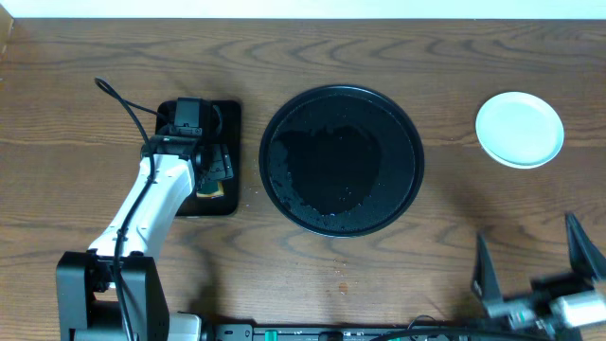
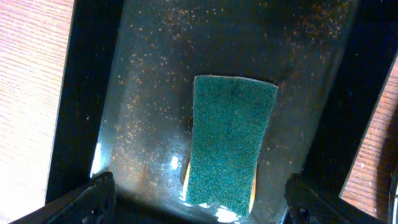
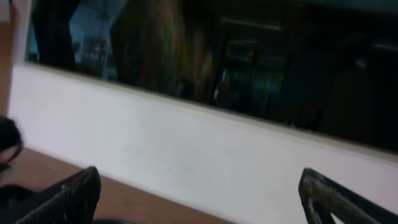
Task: Clean dirty plates on tray and stack at the side
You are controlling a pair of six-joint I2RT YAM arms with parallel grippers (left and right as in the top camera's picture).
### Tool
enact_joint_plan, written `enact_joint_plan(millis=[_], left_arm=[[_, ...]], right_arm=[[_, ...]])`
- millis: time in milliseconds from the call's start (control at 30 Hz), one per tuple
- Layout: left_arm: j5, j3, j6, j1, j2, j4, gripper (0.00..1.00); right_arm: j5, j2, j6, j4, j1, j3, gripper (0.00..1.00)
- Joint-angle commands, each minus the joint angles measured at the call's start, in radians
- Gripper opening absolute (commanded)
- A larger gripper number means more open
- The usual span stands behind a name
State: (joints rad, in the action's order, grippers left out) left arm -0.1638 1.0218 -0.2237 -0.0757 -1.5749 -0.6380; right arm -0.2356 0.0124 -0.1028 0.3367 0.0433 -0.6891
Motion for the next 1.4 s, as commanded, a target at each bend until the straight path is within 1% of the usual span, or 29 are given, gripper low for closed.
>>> enact_joint_plan(millis=[0, 67, 167, 200, 300, 400, 467, 600, 700, 800, 1367], left_arm=[[-0.013, -0.004, 0.006, 0.003, -0.002, 0.0, 0.87], [-0.013, -0.004, 0.006, 0.003, -0.002, 0.0, 0.87], [-0.013, -0.004, 0.006, 0.003, -0.002, 0.0, 0.87], [-0.013, -0.004, 0.006, 0.003, -0.002, 0.0, 0.87], [-0.013, -0.004, 0.006, 0.003, -0.002, 0.0, 0.87], [-0.013, -0.004, 0.006, 0.003, -0.002, 0.0, 0.87], [-0.013, -0.004, 0.006, 0.003, -0.002, 0.0, 0.87], [-0.013, -0.004, 0.006, 0.003, -0.002, 0.0, 0.87], [-0.013, -0.004, 0.006, 0.003, -0.002, 0.0, 0.87], [-0.013, -0.004, 0.006, 0.003, -0.002, 0.0, 0.87], [-0.013, -0.004, 0.006, 0.003, -0.002, 0.0, 0.87]], right_arm=[[0.011, 0.006, 0.013, -0.233, -0.013, 0.205, 0.99], [0.011, 0.005, 0.021, -0.396, -0.013, 0.311, 0.99], [0.024, 0.003, 0.03, -0.571, -0.01, 0.439, 0.99], [0.072, -0.004, 0.075, -0.65, -0.009, 0.521, 0.99], [0.147, -0.008, 0.151, -0.694, -0.008, 0.619, 0.99], [0.157, -0.008, 0.169, -0.692, -0.008, 0.685, 0.99], [0.157, -0.008, 0.166, -0.625, -0.006, 0.684, 0.99], [0.157, -0.008, 0.097, -0.515, -0.003, 0.684, 0.99], [0.158, -0.008, 0.054, -0.381, -0.003, 0.684, 0.99], [0.159, -0.008, 0.056, -0.265, -0.003, 0.684, 0.99], [0.16, -0.006, 0.056, -0.268, -0.005, 0.684, 0.99]])
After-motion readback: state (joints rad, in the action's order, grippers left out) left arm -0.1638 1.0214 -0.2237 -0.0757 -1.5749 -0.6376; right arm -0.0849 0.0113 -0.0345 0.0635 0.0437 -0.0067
